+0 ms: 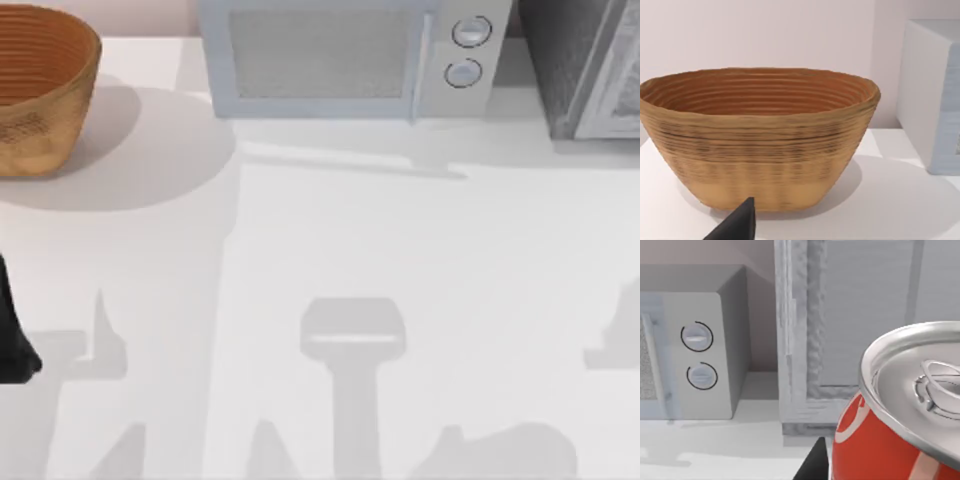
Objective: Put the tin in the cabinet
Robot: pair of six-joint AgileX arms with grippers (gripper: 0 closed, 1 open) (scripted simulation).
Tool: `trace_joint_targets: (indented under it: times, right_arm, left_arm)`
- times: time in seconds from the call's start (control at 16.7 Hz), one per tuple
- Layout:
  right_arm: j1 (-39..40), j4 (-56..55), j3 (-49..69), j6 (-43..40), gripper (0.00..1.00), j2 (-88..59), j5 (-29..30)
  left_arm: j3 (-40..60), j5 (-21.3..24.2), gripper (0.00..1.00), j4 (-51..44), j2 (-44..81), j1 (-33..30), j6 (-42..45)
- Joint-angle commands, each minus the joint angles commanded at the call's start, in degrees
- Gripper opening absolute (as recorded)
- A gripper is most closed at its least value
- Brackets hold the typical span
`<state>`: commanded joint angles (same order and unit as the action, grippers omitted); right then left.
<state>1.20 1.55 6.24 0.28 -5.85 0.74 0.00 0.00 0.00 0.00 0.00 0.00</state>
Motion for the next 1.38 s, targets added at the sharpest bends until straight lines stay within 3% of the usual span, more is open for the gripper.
trace_joint_targets:
  times: [0.24,0.96,1.2,1.38]
  right_arm:
    - [1.78,3.97,15.46,0.12,0.0,-12.6,1.82]
    - [7.84,19.29,79.71,0.59,0.0,-59.9,9.05]
    - [9.13,21.96,91.41,0.71,0.0,-68.48,10.24]
    - [9.43,22.53,93.81,0.74,0.0,-70.32,10.49]
  left_arm:
    - [0.0,0.0,1.0,0.0,0.0,0.0,0.0]
    - [0.0,0.0,1.0,0.0,0.0,0.0,0.0]
    - [0.0,0.0,1.0,0.0,0.0,0.0,0.0]
    - [0.0,0.0,1.0,0.0,0.0,0.0,0.0]
